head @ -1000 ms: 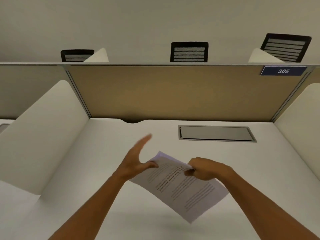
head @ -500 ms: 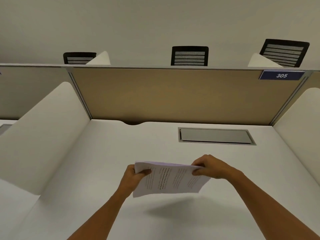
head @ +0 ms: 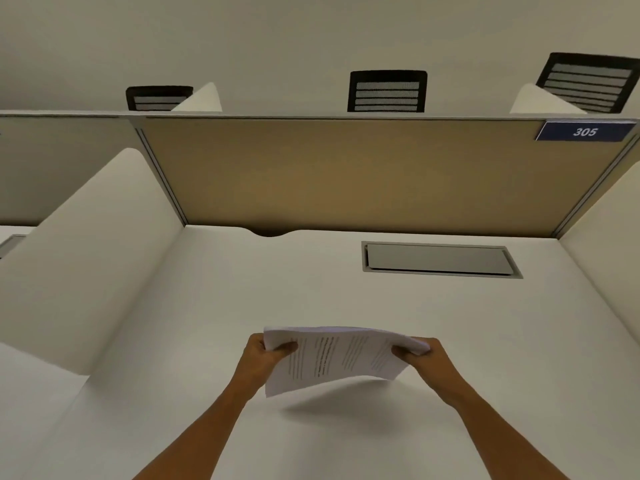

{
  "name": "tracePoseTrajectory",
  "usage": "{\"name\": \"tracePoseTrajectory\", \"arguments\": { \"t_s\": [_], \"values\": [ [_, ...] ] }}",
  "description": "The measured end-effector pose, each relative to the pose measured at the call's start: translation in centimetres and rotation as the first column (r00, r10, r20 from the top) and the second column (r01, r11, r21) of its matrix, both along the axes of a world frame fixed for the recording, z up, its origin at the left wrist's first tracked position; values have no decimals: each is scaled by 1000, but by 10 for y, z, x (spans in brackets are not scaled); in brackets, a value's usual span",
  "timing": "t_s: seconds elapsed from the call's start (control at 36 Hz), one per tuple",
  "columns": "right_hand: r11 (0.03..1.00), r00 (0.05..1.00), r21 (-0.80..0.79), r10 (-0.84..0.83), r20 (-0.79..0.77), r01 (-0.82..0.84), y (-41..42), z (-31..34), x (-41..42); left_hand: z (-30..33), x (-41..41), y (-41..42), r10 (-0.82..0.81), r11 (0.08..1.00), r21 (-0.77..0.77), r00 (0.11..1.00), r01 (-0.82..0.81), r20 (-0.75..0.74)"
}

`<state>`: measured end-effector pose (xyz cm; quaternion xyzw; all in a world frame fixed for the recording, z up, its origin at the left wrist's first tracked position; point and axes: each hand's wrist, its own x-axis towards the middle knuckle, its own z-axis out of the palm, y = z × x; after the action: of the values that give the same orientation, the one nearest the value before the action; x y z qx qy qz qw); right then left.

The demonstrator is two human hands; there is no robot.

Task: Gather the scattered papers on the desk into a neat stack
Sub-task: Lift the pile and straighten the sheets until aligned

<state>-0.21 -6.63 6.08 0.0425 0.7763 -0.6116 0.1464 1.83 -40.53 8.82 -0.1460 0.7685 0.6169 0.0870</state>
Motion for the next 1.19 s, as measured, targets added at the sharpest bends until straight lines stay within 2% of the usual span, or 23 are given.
{"name": "tracePoseTrajectory", "arguments": {
  "t_s": [0.17,0.39,0.72,0.86,1.03,1.19],
  "values": [
    [993,994,-44,-108,-28,107,-8,-3,-3,-4,-7,-5,-28,999,-45,998,26,-49],
    [991,990,-28,-133,47,134,-20,-23,3,-34,2,2,29,999,-21,1000,-29,-8],
    [982,982,9,-189,4,189,-26,-20,-5,-39,0,1,109,994,-1,993,-110,-48],
    [979,978,3,-204,40,204,-35,-46,10,-55,12,13,65,998,-16,995,-66,-70],
    [964,964,-24,-263,48,265,-42,-50,13,-57,17,26,212,977,39,977,-211,-37],
    [954,953,-52,-290,85,295,-41,-55,18,-69,22,30,217,975,67,974,-213,-68]
  ]
}}
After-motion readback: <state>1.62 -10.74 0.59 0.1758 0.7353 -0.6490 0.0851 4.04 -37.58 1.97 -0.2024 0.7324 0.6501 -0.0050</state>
